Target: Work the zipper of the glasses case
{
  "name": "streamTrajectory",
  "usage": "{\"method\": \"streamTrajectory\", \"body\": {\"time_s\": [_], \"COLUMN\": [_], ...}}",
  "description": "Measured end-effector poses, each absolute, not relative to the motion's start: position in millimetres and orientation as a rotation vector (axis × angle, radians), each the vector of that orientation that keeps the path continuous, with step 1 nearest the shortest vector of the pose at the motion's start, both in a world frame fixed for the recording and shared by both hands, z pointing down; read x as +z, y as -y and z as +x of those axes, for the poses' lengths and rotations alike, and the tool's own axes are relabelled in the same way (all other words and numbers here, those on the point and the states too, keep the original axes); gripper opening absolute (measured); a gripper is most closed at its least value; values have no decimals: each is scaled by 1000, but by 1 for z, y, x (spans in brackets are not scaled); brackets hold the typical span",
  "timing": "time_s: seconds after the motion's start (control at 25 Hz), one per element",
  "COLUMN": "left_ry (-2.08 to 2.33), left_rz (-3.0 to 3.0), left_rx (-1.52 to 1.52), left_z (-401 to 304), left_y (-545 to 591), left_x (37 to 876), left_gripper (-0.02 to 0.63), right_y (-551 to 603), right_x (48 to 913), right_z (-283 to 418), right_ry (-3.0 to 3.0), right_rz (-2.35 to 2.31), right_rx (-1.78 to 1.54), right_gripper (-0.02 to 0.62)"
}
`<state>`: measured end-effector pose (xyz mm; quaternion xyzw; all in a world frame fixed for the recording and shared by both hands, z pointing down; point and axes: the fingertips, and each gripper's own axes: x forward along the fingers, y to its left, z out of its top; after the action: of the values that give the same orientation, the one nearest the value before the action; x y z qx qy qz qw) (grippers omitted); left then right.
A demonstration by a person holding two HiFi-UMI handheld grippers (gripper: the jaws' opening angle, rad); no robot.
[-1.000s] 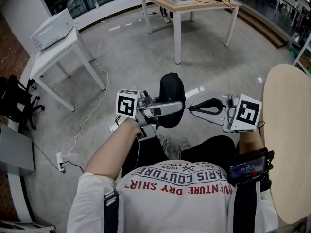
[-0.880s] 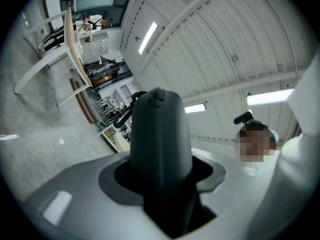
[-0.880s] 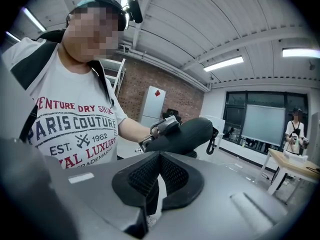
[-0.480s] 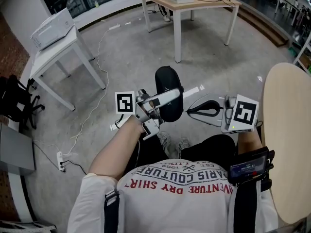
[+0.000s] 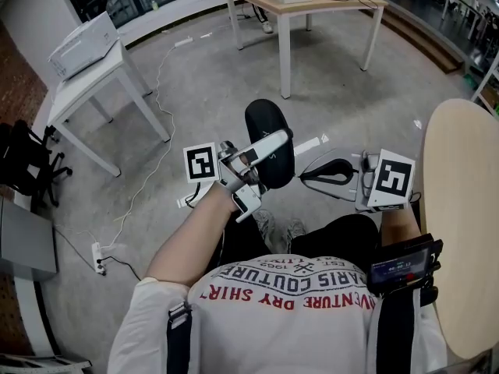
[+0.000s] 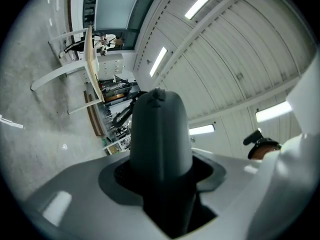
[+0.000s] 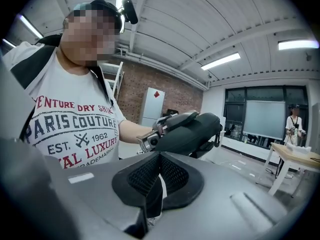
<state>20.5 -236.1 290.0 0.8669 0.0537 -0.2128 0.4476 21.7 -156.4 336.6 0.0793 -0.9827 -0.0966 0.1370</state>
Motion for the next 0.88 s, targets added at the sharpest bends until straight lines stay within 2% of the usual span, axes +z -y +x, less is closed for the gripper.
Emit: {"method": "streamTrajectory", "body": {"time_s": [0.88], "left_ry": [47], "left_rz": [2057], "left_rx": [-747], "left_z": [-5], "left_y": [267], "left_x": [300], "left_gripper": [253], "right_y": [165], "right_x": [363], "right_z": [-5], "right_ry": [2935], "right_rz": [285], "right_rx": [-123], "right_gripper": [2]}}
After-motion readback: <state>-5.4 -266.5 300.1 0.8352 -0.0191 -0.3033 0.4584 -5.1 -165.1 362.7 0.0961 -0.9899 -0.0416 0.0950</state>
